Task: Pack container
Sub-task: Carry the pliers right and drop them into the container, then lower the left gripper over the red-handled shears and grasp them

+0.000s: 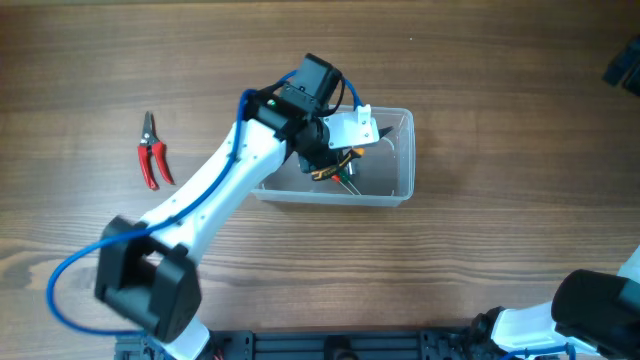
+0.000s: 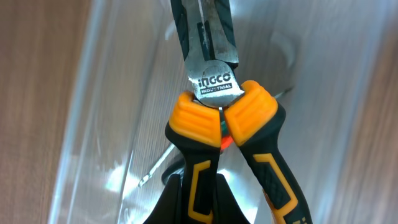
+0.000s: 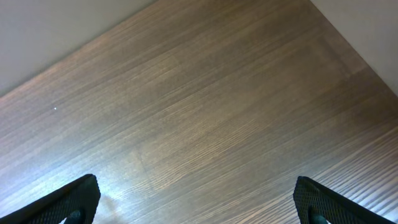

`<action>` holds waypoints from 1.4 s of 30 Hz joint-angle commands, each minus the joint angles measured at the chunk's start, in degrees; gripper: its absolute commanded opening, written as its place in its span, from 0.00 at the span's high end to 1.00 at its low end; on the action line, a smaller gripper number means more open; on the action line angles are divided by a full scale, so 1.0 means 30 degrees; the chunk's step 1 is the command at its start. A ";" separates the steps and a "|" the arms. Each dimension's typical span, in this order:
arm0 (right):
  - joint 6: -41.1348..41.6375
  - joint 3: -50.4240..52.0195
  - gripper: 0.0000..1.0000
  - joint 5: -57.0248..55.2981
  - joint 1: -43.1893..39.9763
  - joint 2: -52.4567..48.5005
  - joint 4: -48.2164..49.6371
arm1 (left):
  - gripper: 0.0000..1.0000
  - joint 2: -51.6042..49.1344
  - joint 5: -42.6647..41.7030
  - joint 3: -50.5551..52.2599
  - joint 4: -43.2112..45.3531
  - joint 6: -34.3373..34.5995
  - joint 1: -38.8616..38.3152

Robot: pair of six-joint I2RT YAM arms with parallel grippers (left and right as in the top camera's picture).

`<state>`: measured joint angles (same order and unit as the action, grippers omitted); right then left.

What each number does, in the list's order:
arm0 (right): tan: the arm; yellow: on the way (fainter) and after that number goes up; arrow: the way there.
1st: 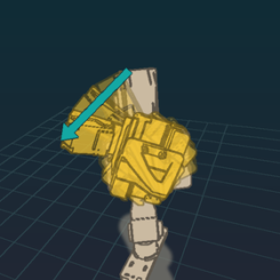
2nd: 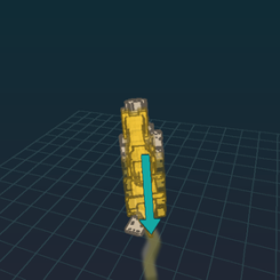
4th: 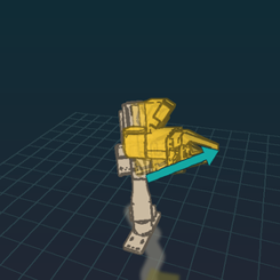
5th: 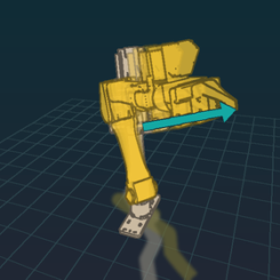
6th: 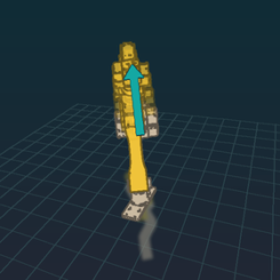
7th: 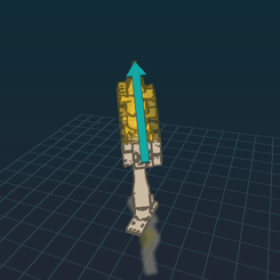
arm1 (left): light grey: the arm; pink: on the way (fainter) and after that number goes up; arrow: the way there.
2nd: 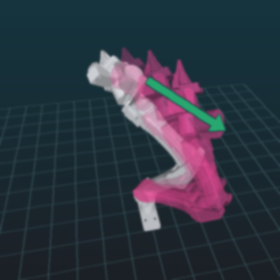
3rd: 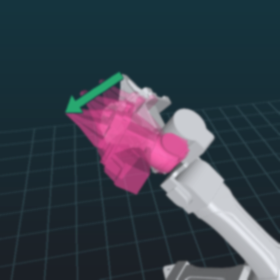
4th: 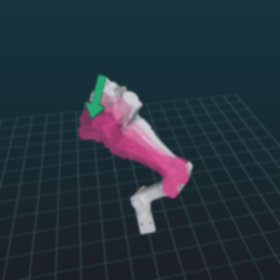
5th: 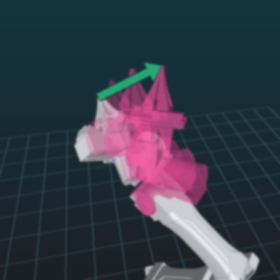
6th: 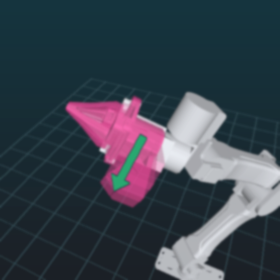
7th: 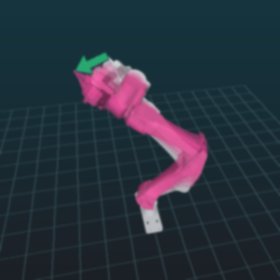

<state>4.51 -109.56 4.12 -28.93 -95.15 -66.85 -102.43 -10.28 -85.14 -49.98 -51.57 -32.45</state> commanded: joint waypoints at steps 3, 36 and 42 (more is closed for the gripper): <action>0.0189 0.0058 0.00 0.0080 0.0066 -0.0036 0.0058 | 0.96 -0.2849 0.1953 -0.0335 0.0372 -0.1253 0.0845; 0.0182 0.0058 0.00 0.0080 0.0066 -0.0036 0.0109 | 0.57 0.2521 0.7919 -0.2761 -0.4867 1.7537 0.6142; 0.0189 0.0058 0.00 0.0080 0.0066 -0.0036 0.0109 | 0.66 0.2492 0.5697 -0.2572 -0.6084 2.1391 1.1118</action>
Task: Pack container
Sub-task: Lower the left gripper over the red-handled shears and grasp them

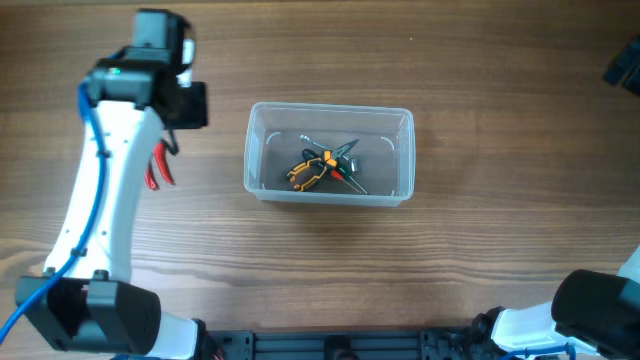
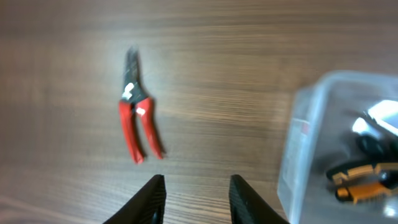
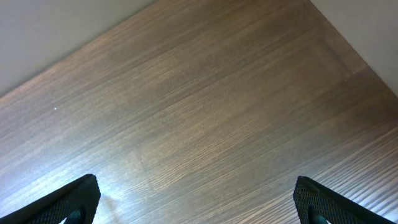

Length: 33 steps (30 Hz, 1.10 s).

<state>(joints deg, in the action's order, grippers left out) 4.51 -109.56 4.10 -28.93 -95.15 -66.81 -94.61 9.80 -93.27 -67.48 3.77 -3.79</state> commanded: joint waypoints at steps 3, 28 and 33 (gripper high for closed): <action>0.0189 0.0058 0.00 0.0087 0.0066 -0.0036 0.0095 | 0.69 -0.0131 -0.0984 0.0896 -0.0117 0.2965 0.2630; 0.0189 0.0058 0.00 0.0087 0.0066 -0.0036 0.0095 | 0.60 -0.4648 -0.5202 0.7628 0.8240 0.4801 0.7475; 0.0189 0.0058 0.00 0.0087 0.0066 -0.0036 0.0095 | 0.64 -0.4648 -0.6368 0.7628 0.9129 0.4320 0.7395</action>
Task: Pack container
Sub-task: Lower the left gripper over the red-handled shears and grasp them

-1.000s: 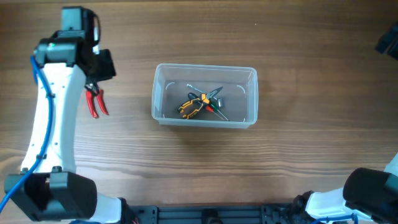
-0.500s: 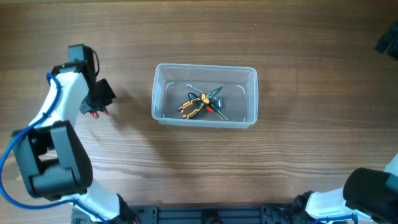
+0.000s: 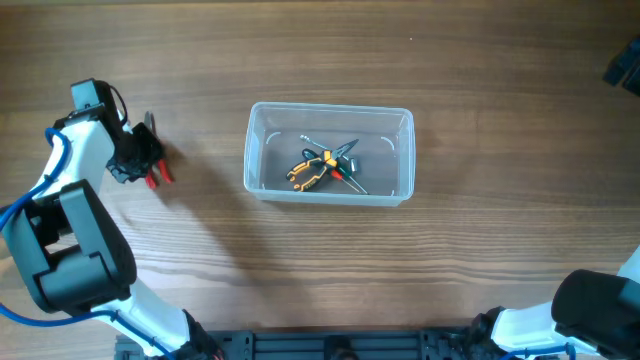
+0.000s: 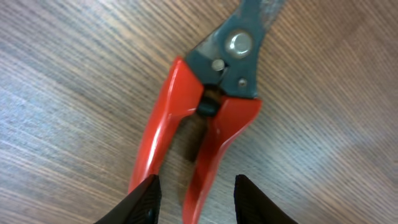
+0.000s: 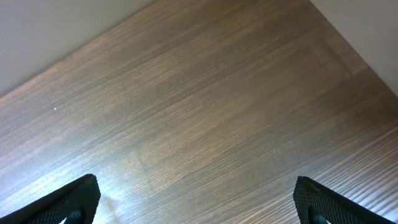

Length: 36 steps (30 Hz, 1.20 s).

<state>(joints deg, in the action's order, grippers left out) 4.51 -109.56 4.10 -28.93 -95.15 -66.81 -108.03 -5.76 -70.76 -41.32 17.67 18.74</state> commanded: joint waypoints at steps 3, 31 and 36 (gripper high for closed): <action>0.0189 0.0058 0.00 0.0087 0.0066 -0.0036 0.0095 | 0.64 -0.0189 -0.1202 0.0124 0.0947 -0.0306 -0.0466; 0.0189 0.0058 0.00 0.0087 0.0058 -0.0036 0.0095 | 0.65 -0.1705 0.1107 -0.5122 -0.3650 -0.1151 -0.1042; 0.0182 0.0058 0.00 0.0087 0.0066 -0.0036 0.0095 | 0.62 -0.1705 0.2667 -0.5115 -0.4036 -0.2200 -0.1071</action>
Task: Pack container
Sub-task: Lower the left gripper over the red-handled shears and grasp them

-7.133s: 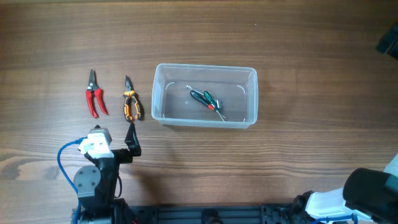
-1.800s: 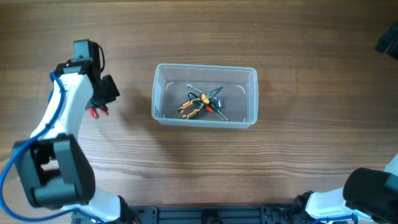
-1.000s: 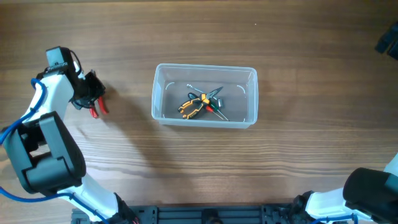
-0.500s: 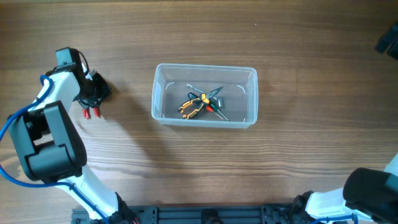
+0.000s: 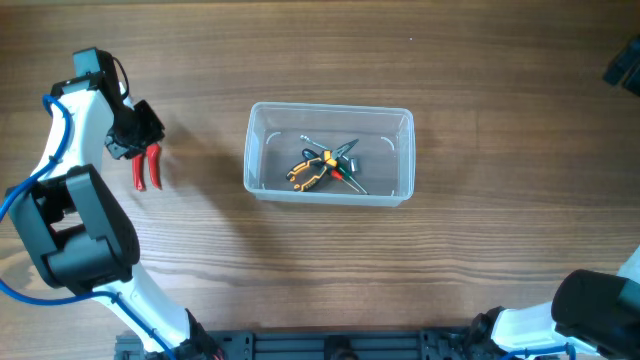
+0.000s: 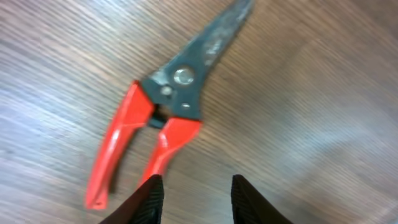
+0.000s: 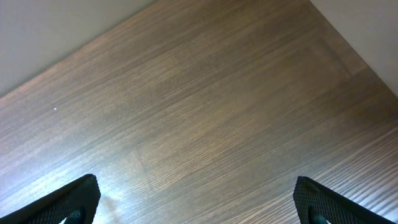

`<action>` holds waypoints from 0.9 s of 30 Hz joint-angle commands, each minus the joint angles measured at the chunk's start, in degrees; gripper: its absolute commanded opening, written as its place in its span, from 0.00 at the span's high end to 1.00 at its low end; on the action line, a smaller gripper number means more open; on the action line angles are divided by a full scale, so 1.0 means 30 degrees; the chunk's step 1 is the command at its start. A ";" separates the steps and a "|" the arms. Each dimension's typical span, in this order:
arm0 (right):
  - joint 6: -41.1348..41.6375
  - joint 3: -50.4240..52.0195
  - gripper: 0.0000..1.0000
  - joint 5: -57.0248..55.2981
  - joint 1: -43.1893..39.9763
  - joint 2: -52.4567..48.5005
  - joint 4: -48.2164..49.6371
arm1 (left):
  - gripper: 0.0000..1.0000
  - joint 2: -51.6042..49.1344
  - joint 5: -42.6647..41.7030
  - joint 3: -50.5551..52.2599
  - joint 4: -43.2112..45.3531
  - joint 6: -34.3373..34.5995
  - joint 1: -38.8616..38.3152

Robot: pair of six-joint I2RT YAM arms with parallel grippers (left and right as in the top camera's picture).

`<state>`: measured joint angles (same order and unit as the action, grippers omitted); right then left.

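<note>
Red-handled shears (image 6: 155, 121) lie flat on the wooden table, dark blade pointing up-right in the left wrist view; overhead only their red handles (image 5: 144, 168) show below the arm. My left gripper (image 6: 194, 199) is open just above the table, the handles lying ahead and left of its left fingertip (image 6: 152, 198), with nothing between the fingers. The clear container (image 5: 404, 160) stands mid-table and holds orange-and-black pliers (image 5: 308, 170) and other small tools. My right gripper (image 7: 196, 199) is wide open over bare wood.
A dark object (image 5: 622, 68) sits at the table's far right edge. The left arm's white link (image 5: 75, 120) runs along the left side of the table. The right arm's base (image 5: 590, 305) is at the bottom right corner.
The left wrist camera now sees the whole shears from farther back; before, the handles filled the view between the fingertips. Overhead, the red handles now point straight down rather than down-right. The gripper stays open.
At first my left gripper was down inside the container at the orange pliers. Then the pliers lay in the container and the gripper was open over the table near the red shears. It then stood close over the handles, and now sits back from them. The right arm never moved.
</note>
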<state>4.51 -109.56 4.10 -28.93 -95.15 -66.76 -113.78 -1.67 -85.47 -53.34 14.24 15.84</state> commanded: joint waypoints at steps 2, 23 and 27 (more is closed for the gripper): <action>0.0182 0.0058 0.00 0.0087 0.0058 -0.0036 0.0080 | 0.63 0.0204 0.1304 -0.0211 -0.0066 -0.1647 -0.0102; 0.0189 0.0058 0.00 0.0087 0.0066 -0.0036 0.0080 | 0.58 0.0182 0.1319 0.2987 0.2018 -0.2674 -0.0867; 0.0189 0.0058 0.00 0.0087 0.0066 -0.0036 0.0080 | 0.58 0.0182 0.1020 0.2973 0.1996 -0.2769 -0.0852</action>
<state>4.51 -109.56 4.10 -28.93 -95.15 -66.76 -113.78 2.26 -77.08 -47.31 7.53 13.32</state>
